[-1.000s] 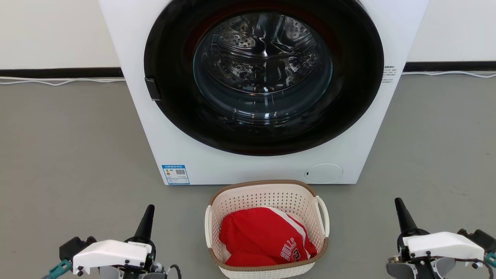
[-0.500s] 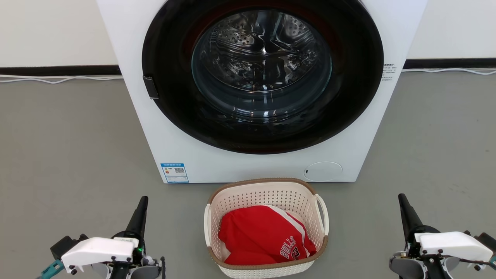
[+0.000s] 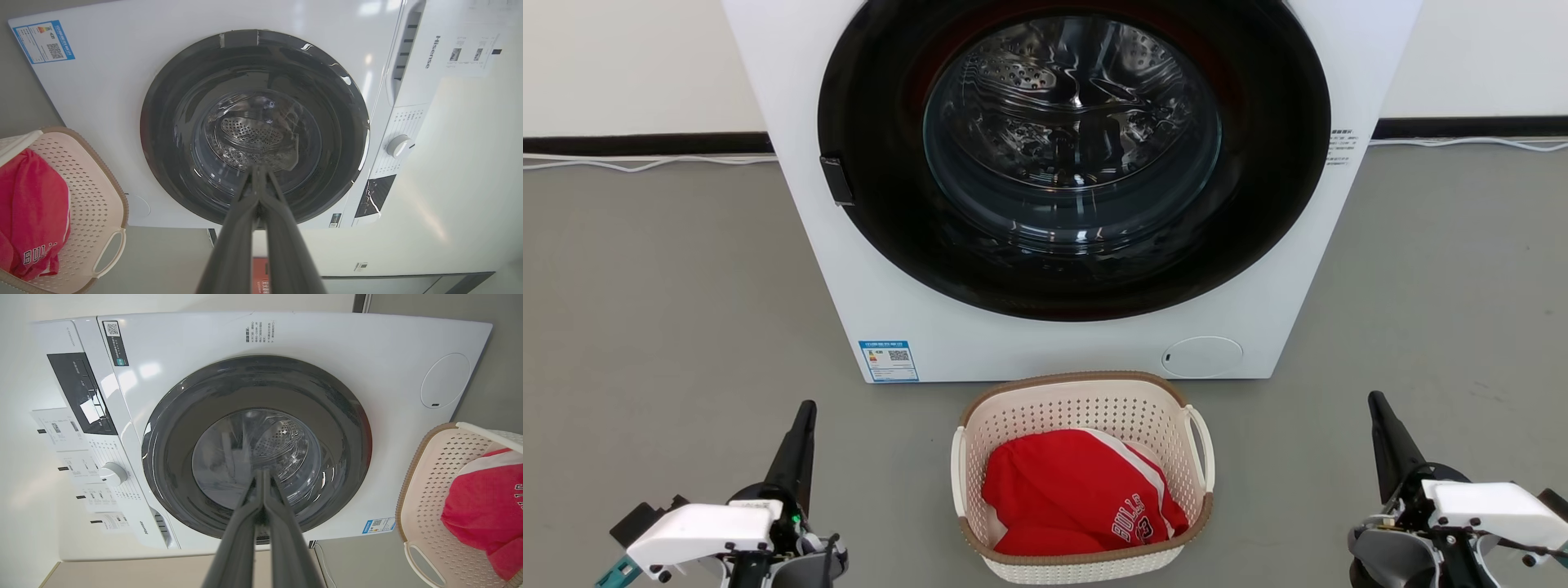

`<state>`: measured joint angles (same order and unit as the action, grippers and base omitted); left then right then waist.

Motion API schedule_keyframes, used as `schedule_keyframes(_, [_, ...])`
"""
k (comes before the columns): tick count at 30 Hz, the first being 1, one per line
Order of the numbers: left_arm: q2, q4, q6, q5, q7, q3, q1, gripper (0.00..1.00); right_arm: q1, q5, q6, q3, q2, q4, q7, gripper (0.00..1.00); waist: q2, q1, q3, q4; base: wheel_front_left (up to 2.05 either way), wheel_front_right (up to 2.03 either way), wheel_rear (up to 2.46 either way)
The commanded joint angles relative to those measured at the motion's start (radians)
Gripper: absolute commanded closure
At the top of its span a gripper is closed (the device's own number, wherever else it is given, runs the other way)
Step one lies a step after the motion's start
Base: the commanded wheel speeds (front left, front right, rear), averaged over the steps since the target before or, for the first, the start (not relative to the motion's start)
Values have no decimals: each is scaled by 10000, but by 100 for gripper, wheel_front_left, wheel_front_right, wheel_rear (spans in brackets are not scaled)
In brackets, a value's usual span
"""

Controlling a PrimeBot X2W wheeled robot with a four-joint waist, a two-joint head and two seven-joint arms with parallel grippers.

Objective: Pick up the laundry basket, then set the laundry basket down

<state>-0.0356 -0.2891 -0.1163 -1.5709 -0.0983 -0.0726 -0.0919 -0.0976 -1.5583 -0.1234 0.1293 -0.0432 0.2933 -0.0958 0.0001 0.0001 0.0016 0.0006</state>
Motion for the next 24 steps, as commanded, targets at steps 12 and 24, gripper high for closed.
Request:
schedule_keyframes(12, [-146,436,-144,-377,-149,-412,-162,100,-103,-505,-73,-157,-70,-485,-173,100,-1,0,15,-6,0,0,0])
schedule_keyframes(24, [-146,437,-144,-378,-149,-411,-162,100,-103,-505,-73,-157,-70,-485,-173,100,-1,0,15,-6,0,0,0])
